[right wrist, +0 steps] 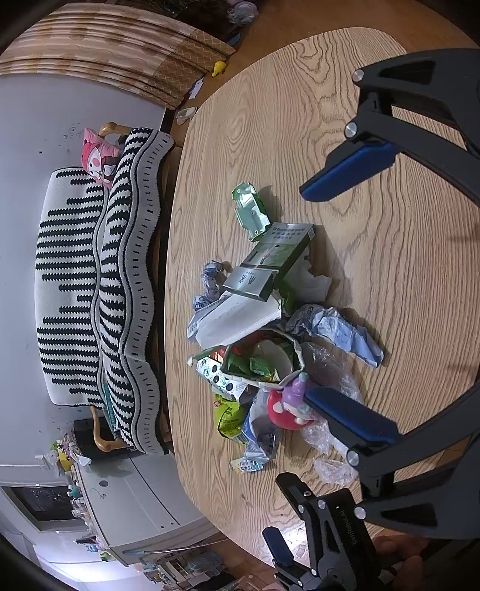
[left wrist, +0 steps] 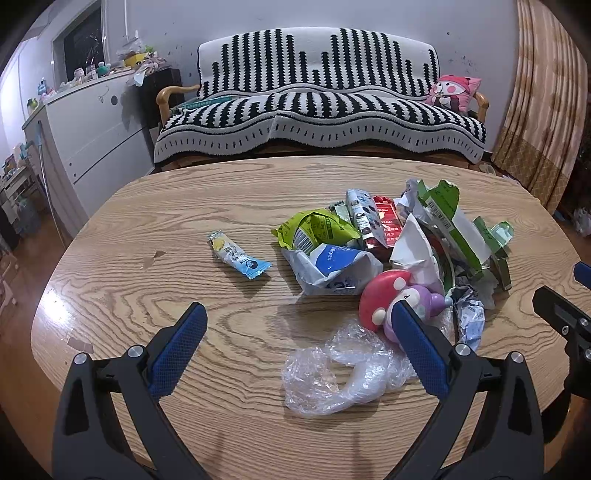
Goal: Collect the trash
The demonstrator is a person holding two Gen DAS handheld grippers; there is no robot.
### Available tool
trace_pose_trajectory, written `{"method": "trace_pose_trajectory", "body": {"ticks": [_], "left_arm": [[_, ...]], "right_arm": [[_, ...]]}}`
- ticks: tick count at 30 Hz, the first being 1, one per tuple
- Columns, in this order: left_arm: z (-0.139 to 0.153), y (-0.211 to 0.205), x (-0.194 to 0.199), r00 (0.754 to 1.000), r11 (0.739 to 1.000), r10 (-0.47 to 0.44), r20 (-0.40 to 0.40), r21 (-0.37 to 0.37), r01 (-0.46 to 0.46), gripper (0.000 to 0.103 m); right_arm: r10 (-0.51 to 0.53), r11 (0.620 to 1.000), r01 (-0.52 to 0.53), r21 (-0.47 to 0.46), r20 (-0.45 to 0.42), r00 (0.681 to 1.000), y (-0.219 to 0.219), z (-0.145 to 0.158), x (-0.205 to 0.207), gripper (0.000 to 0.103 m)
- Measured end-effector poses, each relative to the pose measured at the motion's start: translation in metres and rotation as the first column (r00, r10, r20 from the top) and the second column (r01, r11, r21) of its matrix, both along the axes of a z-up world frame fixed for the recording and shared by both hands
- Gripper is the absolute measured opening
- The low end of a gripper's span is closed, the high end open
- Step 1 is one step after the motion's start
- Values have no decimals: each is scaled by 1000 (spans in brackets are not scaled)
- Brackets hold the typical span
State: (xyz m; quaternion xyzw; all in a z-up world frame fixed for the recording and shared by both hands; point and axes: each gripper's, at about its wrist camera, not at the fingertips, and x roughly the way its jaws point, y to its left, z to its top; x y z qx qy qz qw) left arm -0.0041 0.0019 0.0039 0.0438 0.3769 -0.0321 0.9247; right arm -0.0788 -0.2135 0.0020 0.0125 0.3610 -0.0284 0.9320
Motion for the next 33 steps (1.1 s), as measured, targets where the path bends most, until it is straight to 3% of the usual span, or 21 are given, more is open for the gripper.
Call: {"method": "trace_pose_trajectory", "body": {"ticks": [33], "left_arm": [[-3,1,-1,1000,1000,2,-11,-6,-3,97]], "right_arm": [[2,1000,-2,2,6,1000,5,5,-2,97]]}}
